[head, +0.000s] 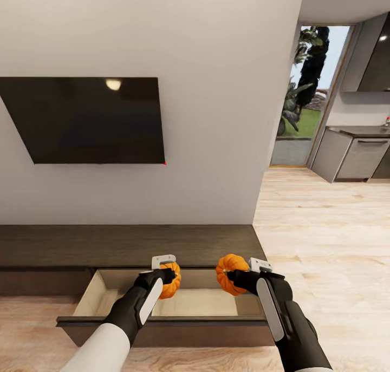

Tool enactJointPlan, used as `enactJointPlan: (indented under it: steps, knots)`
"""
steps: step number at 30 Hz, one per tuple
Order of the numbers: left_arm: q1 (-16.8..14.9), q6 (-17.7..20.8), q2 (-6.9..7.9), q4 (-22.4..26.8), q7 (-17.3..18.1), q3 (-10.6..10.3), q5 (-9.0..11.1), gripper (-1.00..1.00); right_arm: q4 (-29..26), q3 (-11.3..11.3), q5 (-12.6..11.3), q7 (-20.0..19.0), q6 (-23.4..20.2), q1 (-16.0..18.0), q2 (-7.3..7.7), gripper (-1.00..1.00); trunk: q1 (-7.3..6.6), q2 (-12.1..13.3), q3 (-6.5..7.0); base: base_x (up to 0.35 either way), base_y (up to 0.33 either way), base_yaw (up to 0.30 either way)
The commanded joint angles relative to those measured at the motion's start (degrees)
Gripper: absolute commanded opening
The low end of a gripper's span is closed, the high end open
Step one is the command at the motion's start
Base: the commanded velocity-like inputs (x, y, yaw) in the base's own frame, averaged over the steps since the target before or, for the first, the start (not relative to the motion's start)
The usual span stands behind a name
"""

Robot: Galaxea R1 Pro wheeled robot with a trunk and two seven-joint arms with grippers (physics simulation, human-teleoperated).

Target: Place each of the two pumpkins and all three candles from the living room inside a cabinet in the living room (use any cabinet), then make sure every cabinet is closed, and position the cauldron so it is next to a table in the living room.

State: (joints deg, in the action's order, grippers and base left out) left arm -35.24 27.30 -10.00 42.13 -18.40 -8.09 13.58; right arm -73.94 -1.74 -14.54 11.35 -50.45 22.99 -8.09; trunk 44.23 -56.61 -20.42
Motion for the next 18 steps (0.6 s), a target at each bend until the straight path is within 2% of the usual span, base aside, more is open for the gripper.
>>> enactJointPlan:
  steps: [1, 8, 18]
  knots:
    - [0.0, 0.1, 0.0, 0.0, 0.0, 0.0, 0.0, -1.0, 0.0, 0.0, -0.1, 0.1, 0.0, 0.0, 0.0, -1.0, 0.0, 0.0, 0.0, 0.0, 0.0, 0.0]
    - [0.0, 0.1, 0.0, 0.1, 0.1, -0.1, 0.0, -1.0, 0.0, 0.1, -0.1, 0.1, 0.0, 0.0, 0.0, -1.0, 0.0, 0.0, 0.0, 0.016, 0.0, 0.0]
    - [-0.1, 0.5, 0.0, 0.1, 0.1, -0.2, 0.0, -1.0, 0.0, 0.1, -0.1, 0.1, 0.1, 0.0, 0.0, -1.0, 0.0, 0.0, 0.0, 0.274, 0.0, 0.0]
